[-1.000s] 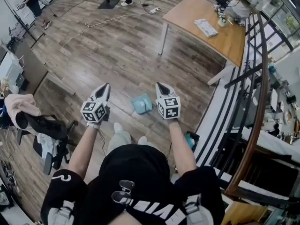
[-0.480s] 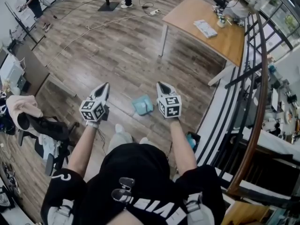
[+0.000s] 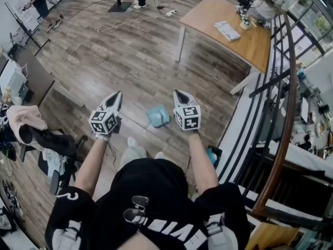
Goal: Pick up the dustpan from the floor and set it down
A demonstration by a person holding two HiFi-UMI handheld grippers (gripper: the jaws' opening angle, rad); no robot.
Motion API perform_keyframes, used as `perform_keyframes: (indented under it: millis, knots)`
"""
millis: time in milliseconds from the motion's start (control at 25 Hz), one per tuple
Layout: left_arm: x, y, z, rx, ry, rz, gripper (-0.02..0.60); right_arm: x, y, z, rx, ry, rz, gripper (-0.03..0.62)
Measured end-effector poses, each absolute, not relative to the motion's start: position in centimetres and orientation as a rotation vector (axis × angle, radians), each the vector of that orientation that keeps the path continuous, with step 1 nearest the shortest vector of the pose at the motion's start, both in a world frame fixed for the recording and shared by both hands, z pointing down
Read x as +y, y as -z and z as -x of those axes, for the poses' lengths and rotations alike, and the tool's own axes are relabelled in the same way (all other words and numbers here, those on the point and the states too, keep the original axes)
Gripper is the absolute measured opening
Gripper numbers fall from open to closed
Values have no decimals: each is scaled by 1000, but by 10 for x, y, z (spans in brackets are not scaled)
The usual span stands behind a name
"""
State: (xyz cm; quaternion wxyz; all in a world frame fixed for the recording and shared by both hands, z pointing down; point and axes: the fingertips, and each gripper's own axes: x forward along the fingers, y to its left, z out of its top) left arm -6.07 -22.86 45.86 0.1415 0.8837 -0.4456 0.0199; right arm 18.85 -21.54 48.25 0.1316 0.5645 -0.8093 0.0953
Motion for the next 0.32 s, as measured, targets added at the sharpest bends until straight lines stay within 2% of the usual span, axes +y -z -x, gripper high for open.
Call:
perform_keyframes:
  millis: [320]
  knots:
    - [-226,-466,56,-1290,-61,-2560,-2,-212,-491,-190,-2342,-249,-1630,-6]
